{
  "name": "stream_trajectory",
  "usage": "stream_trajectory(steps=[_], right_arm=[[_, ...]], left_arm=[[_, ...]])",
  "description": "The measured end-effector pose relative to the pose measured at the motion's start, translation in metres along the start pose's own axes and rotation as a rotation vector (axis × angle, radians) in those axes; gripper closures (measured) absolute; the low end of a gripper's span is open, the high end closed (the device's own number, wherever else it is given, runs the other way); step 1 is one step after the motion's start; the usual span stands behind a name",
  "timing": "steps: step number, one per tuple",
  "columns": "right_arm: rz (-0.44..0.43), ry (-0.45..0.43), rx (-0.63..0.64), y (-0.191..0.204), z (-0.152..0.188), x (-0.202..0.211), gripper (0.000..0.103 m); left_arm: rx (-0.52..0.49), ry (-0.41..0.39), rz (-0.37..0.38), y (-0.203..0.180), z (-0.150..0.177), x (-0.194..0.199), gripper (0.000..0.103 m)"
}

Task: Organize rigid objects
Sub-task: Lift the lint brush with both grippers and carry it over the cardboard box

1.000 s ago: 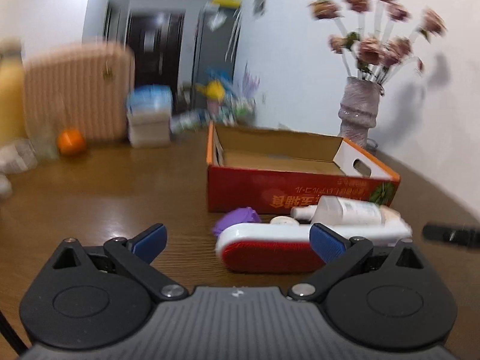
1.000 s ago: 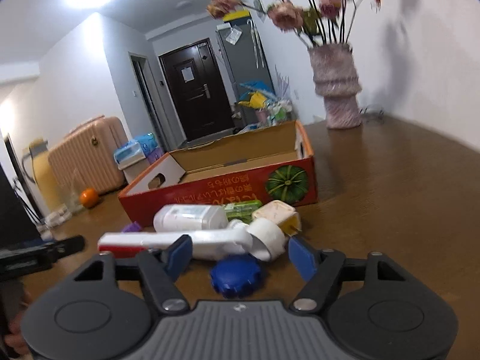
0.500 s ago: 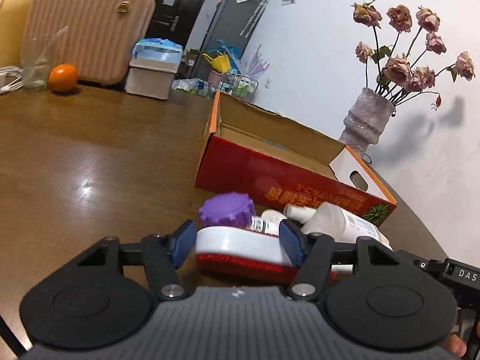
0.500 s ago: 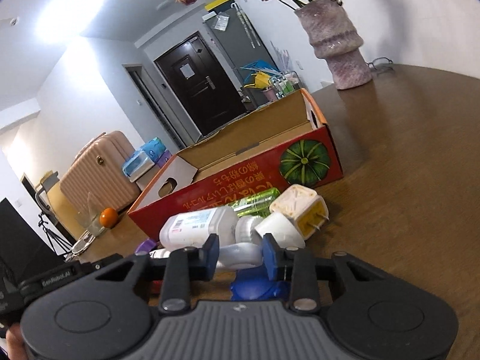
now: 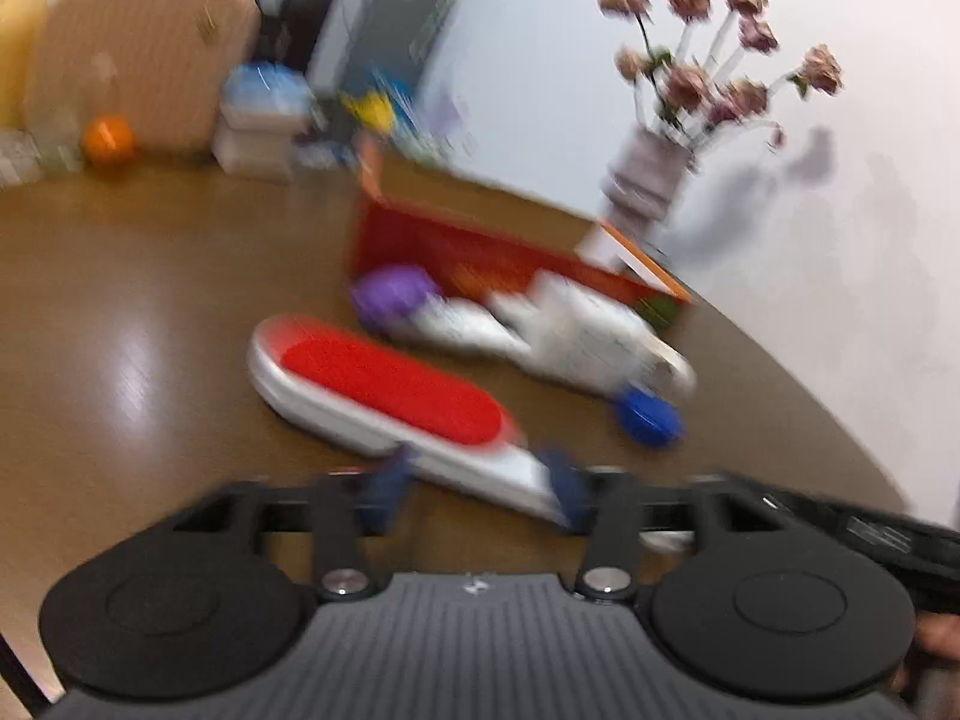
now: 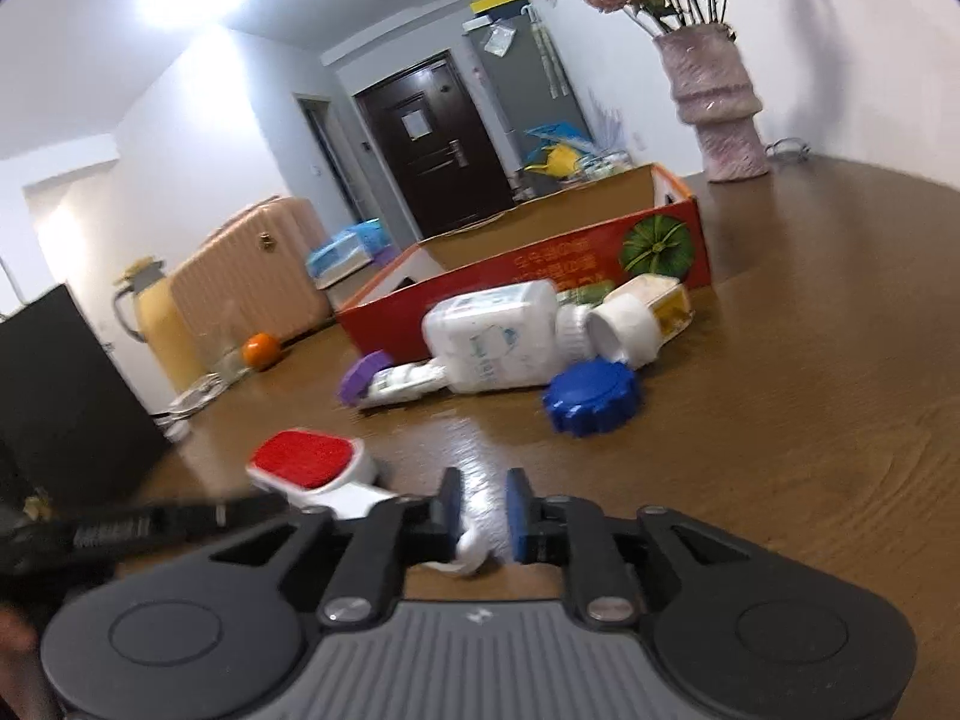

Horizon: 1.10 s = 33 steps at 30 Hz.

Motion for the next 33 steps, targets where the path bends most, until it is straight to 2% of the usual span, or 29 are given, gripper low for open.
stream_trajectory(steps=[1,2,4,6,9,10,11,12,14,21,24,26,30,33], right_arm=[[-0.005,0.008,0.011,0.002,0.001,0.001,0.071],[-0.008,0.008,0.025,0.006,0.002,0.002,0.062],[0.010,0.009,0.059,0.012,0.003,0.002,0.061],[0.049,0.026,0.083,0.016,0.007,-0.008,0.065],[0.065,0.053,0.084,0.016,0.010,-0.018,0.079],[0.077,0.060,0.091,0.017,0.011,-0.020,0.079],[0.083,0.055,0.091,0.017,0.012,-0.021,0.079],[0.087,0.052,0.083,0.017,0.012,-0.022,0.079],[0.089,0.046,0.075,0.016,0.011,-0.022,0.079],[0.095,0.078,0.041,0.006,-0.003,-0.033,0.082],[0.122,0.089,0.007,-0.001,-0.009,-0.039,0.091],[0.122,0.100,0.018,-0.003,-0.010,-0.044,0.091],[0.146,0.135,0.086,0.003,-0.016,-0.049,0.088],[0.163,0.155,0.095,0.003,-0.020,-0.052,0.086]], left_arm=[[-0.012,-0.024,-0.049,0.007,-0.006,-0.001,0.017],[-0.031,-0.043,-0.087,0.016,-0.014,-0.004,0.020],[-0.081,-0.039,-0.132,0.026,-0.029,-0.016,0.020],[-0.099,-0.010,-0.157,0.036,-0.042,-0.033,0.021],[-0.097,0.013,-0.107,0.044,-0.053,-0.054,0.022],[-0.093,0.029,-0.101,0.045,-0.055,-0.060,0.023],[-0.079,0.063,-0.098,0.051,-0.052,-0.065,0.031],[-0.063,0.089,-0.088,0.053,-0.049,-0.068,0.034],[-0.017,0.087,-0.033,0.056,-0.040,-0.066,0.038],[0.030,0.100,-0.015,0.053,-0.028,-0.047,0.042],[0.043,0.108,-0.001,0.054,-0.024,-0.039,0.042],[0.063,0.127,0.010,0.056,-0.024,-0.036,0.042],[0.001,0.136,0.019,0.053,-0.023,-0.030,0.041],[0.006,0.154,0.033,0.054,-0.022,-0.028,0.042]])
Point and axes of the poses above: each gripper's, at about its wrist camera, not at the fingertips, and x roughly against the way its jaws point, y to its left, z to its underside, the point moved 2 cm from there along -x, roughly the way its jaws point
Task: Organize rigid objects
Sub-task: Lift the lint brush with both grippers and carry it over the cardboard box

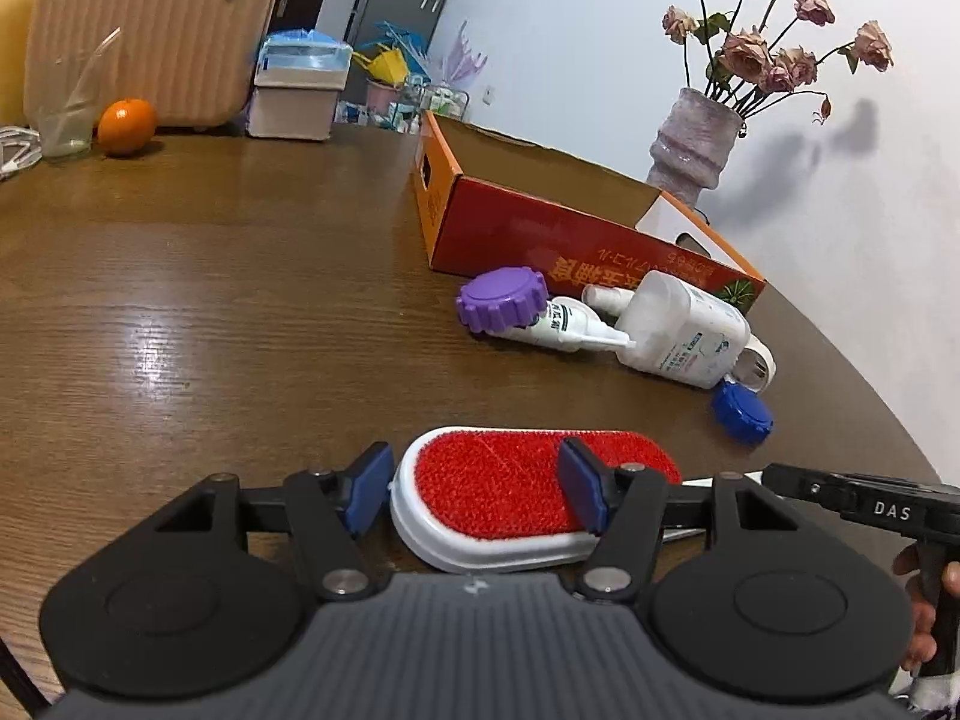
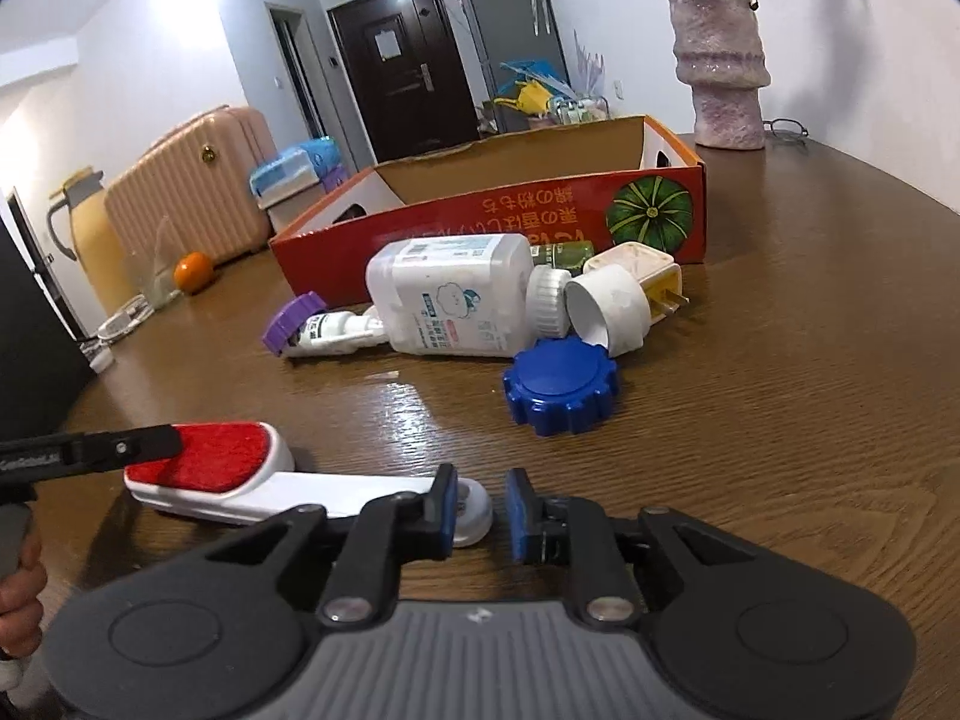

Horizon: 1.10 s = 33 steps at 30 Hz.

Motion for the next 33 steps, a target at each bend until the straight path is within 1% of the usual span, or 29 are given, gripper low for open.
stream_trajectory(steps=[2,3,5,8,9,11,14,16,19,21,24,27,29,33], right_arm=[[-0.006,0.008,-0.003,-0.001,-0.001,0.000,0.087],[-0.025,0.011,-0.029,-0.004,-0.001,-0.001,0.090],[-0.079,0.019,-0.097,-0.014,-0.001,-0.002,0.090],[-0.122,0.008,-0.167,-0.023,0.003,-0.001,0.090],[-0.126,-0.002,-0.174,-0.023,0.006,0.001,0.090],[-0.118,-0.018,-0.189,-0.021,0.013,0.008,0.090],[-0.079,-0.096,-0.156,-0.012,0.026,0.034,0.090],[-0.079,-0.144,-0.176,-0.013,0.033,0.054,0.090],[-0.092,-0.210,-0.181,-0.017,0.034,0.084,0.090],[-0.090,-0.243,-0.170,-0.020,0.028,0.097,0.090],[-0.083,-0.284,-0.173,-0.028,0.014,0.104,0.090],[-0.086,-0.311,-0.177,-0.034,-0.008,0.096,0.090],[-0.084,-0.331,-0.165,-0.038,-0.031,0.086,0.090],[-0.062,-0.354,-0.128,-0.045,-0.089,0.051,0.090]], left_arm=[[0.025,0.009,0.018,0.004,0.001,0.000,0.042],[0.040,0.013,0.025,0.006,0.002,0.000,0.042],[0.068,0.017,0.034,0.008,0.003,0.001,0.042],[0.075,-0.011,0.009,0.004,0.009,0.008,0.044],[0.072,-0.024,-0.004,0.001,0.012,0.011,0.044],[0.049,-0.075,-0.034,-0.012,0.020,0.027,0.044],[0.044,-0.144,-0.045,-0.028,0.033,0.050,0.044],[0.067,-0.170,-0.037,-0.037,0.038,0.063,0.044],[0.072,-0.208,-0.003,-0.051,0.036,0.078,0.044],[0.063,-0.224,0.012,-0.060,0.030,0.080,0.044],[0.063,-0.235,0.018,-0.070,0.011,0.072,0.044],[0.046,-0.268,0.016,-0.076,-0.022,0.056,0.044],[0.028,-0.304,0.013,-0.080,-0.050,0.043,0.046],[-0.009,-0.332,-0.007,-0.085,-0.107,0.007,0.046]])
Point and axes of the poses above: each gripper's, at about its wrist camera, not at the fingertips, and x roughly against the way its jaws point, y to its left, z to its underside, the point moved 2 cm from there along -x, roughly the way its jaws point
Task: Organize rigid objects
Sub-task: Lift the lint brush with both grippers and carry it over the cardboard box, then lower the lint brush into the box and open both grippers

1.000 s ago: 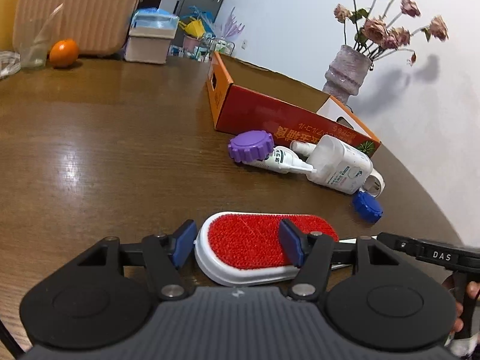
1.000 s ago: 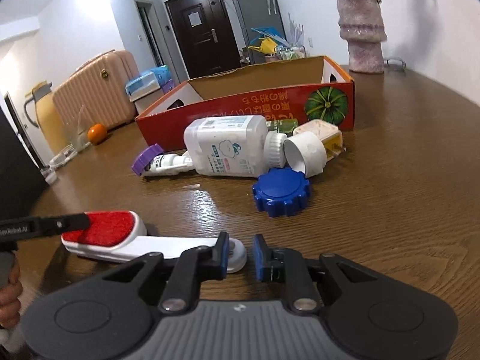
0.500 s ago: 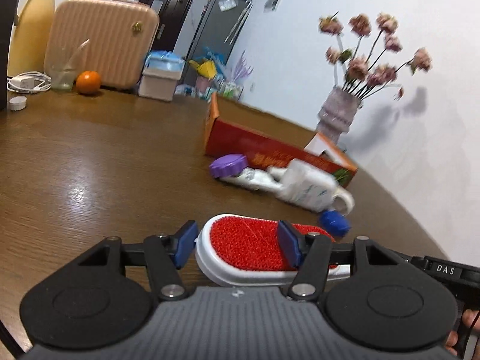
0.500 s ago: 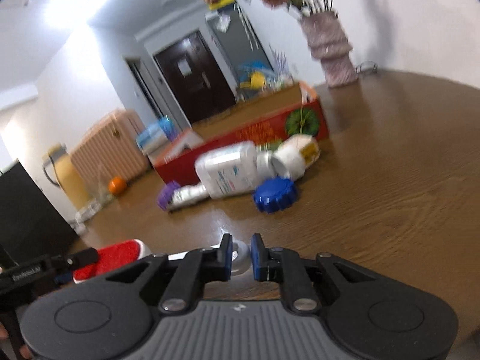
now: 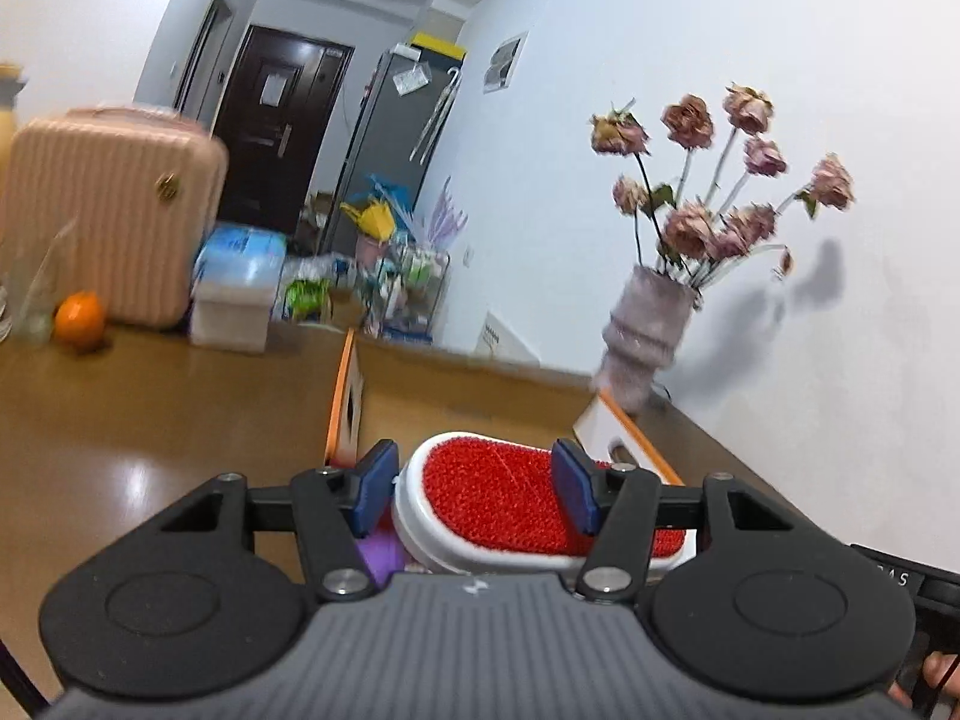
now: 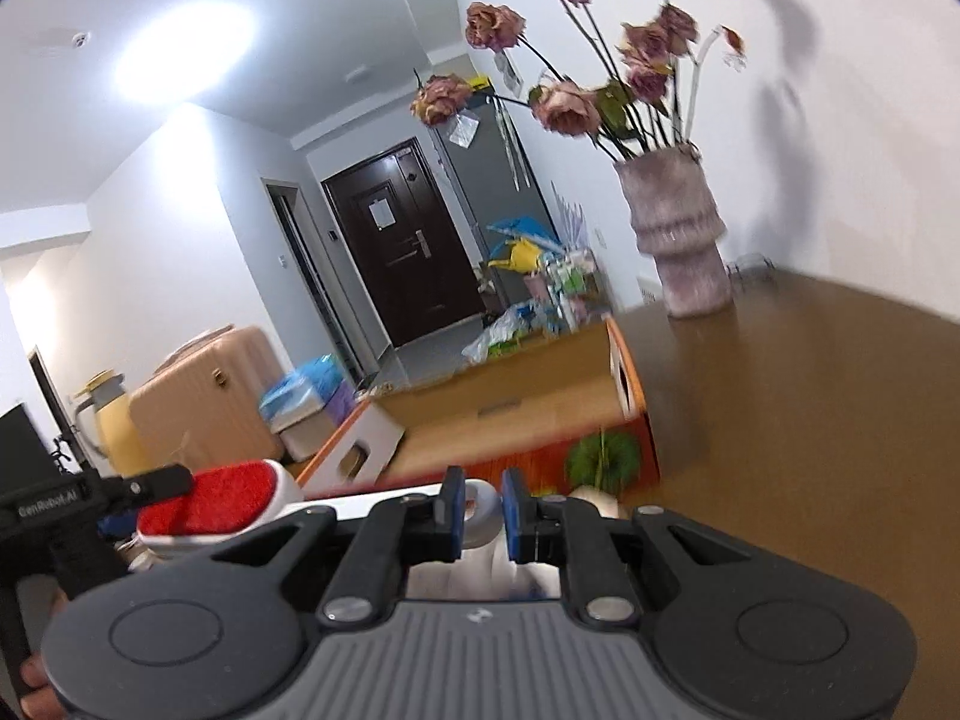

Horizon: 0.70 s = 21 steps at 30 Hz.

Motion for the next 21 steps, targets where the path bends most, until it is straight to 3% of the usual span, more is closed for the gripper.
stream_trajectory(steps=[5,8,12,18,21], right_arm=[[-0.011,0.044,-0.053,-0.019,-0.045,-0.080,0.090],[-0.009,0.106,-0.093,-0.032,-0.059,-0.128,0.090],[0.018,0.208,-0.104,-0.046,-0.062,-0.176,0.089],[0.015,0.323,-0.108,-0.062,-0.042,-0.201,0.090],[0.015,0.344,-0.059,-0.055,-0.041,-0.201,0.087]], left_arm=[[0.032,0.038,-0.024,0.017,-0.036,-0.084,0.046],[0.018,0.066,-0.043,0.025,-0.043,-0.123,0.046],[0.042,0.159,-0.066,0.039,-0.038,-0.169,0.046],[0.063,0.243,-0.079,0.054,-0.013,-0.186,0.046],[-0.002,0.251,-0.092,0.052,-0.005,-0.181,0.044]])
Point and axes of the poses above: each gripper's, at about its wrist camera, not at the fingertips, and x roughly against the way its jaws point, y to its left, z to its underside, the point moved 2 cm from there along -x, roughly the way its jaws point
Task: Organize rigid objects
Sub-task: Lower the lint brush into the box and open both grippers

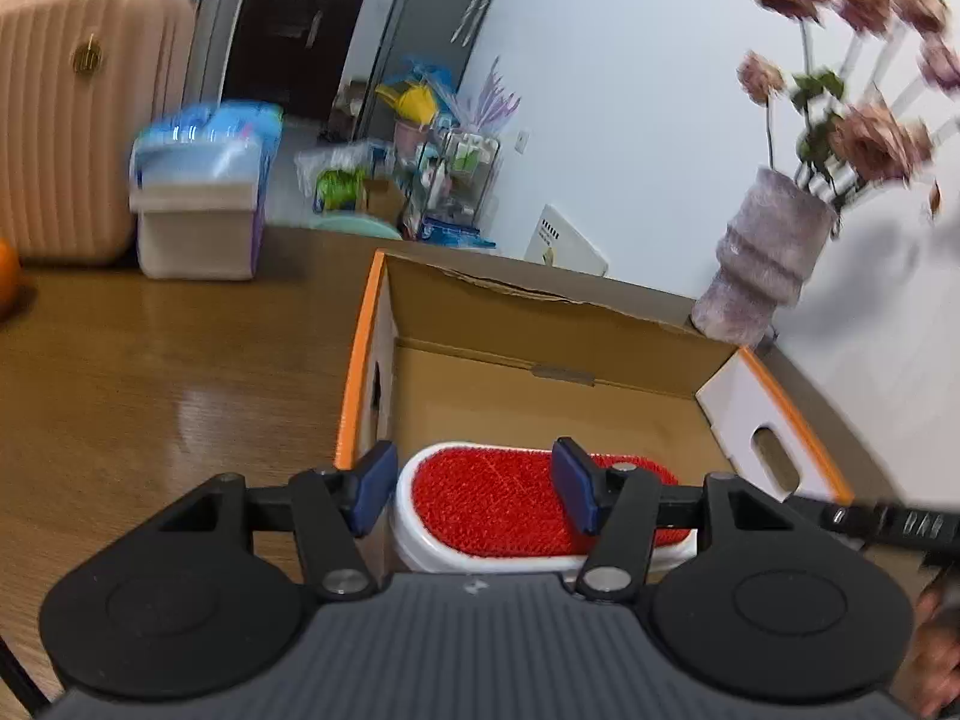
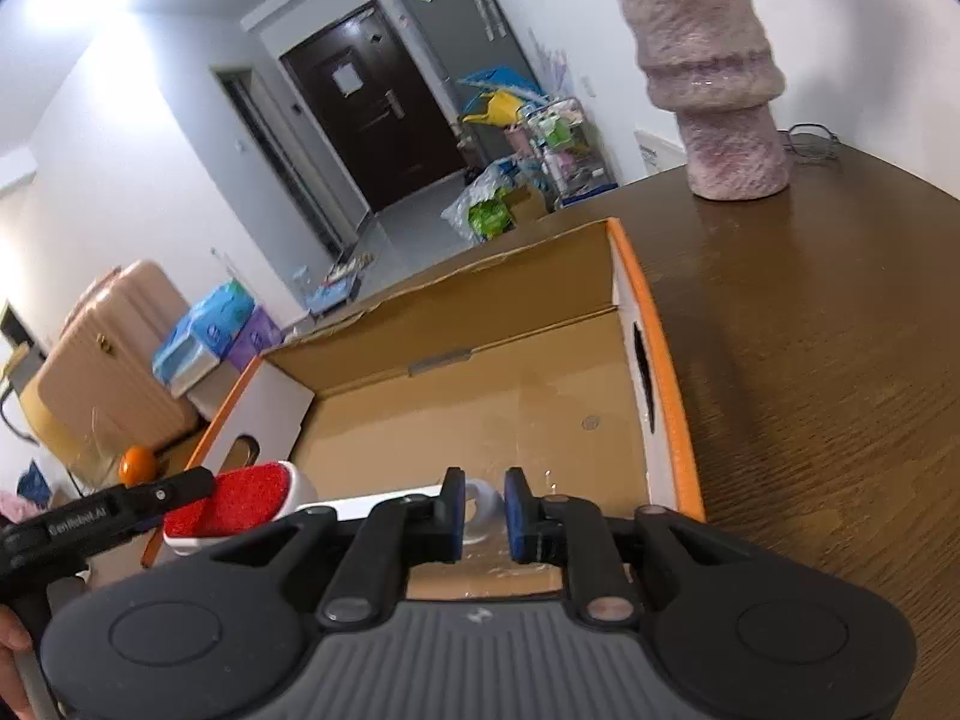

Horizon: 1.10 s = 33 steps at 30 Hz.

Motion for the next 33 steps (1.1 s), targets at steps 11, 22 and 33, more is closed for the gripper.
stream_trajectory(steps=[11,22,33], right_arm=[[0.063,0.097,0.056,0.008,-0.015,0.001,0.087],[0.095,-0.059,0.207,0.056,-0.028,0.097,0.055],[0.111,-0.264,0.326,0.091,0.013,0.156,0.022]], left_arm=[[-0.123,0.080,-0.062,-0.011,-0.012,0.016,0.041],[-0.201,-0.095,-0.111,-0.045,-0.039,0.110,0.018],[-0.181,-0.277,-0.164,-0.050,-0.012,0.179,0.003]])
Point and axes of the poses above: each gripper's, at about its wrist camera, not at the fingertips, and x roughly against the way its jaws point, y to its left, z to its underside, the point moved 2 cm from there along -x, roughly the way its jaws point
